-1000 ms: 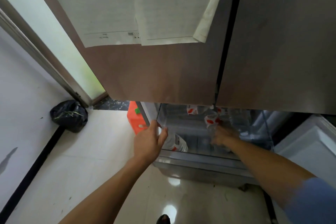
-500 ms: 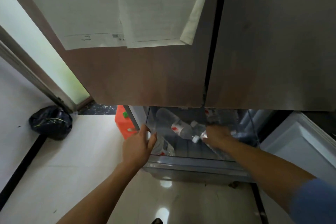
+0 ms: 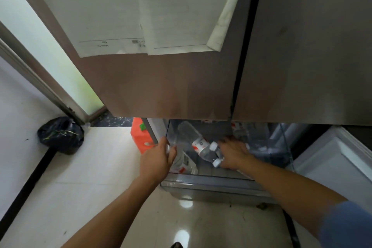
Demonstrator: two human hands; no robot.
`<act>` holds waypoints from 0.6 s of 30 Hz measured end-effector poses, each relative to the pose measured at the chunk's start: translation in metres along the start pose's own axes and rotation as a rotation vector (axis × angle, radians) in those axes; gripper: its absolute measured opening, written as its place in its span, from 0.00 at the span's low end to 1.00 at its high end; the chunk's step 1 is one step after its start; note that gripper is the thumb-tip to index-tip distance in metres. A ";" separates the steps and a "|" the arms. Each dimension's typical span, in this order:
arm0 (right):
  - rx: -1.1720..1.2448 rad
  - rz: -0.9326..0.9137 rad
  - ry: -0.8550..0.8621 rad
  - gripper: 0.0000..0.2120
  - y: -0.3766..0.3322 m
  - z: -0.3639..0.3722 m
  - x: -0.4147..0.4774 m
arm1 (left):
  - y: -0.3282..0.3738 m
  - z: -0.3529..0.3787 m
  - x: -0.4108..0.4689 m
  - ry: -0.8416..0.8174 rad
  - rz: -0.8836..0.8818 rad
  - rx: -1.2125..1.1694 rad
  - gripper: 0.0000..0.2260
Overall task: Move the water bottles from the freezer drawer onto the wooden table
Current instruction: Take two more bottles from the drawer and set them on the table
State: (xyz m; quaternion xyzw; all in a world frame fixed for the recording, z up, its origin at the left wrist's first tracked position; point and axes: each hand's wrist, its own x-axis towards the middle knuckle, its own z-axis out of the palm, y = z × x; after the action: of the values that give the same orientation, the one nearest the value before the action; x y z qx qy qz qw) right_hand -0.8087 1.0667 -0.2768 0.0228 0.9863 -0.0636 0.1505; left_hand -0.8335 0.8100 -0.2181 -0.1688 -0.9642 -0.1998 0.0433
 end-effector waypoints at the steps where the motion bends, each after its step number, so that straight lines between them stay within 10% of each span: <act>1: 0.011 -0.021 0.023 0.30 0.002 -0.003 -0.006 | 0.001 0.001 0.003 -0.005 0.004 0.003 0.12; 18: 0.086 -0.178 0.605 0.13 0.020 -0.080 -0.090 | 0.039 -0.043 0.007 0.055 0.202 0.140 0.15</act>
State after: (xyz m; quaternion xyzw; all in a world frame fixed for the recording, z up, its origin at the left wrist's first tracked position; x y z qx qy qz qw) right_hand -0.7451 1.0949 -0.1763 -0.0393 0.9808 -0.1085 -0.1570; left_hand -0.8261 0.8290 -0.1633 -0.2561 -0.9523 -0.1314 0.1013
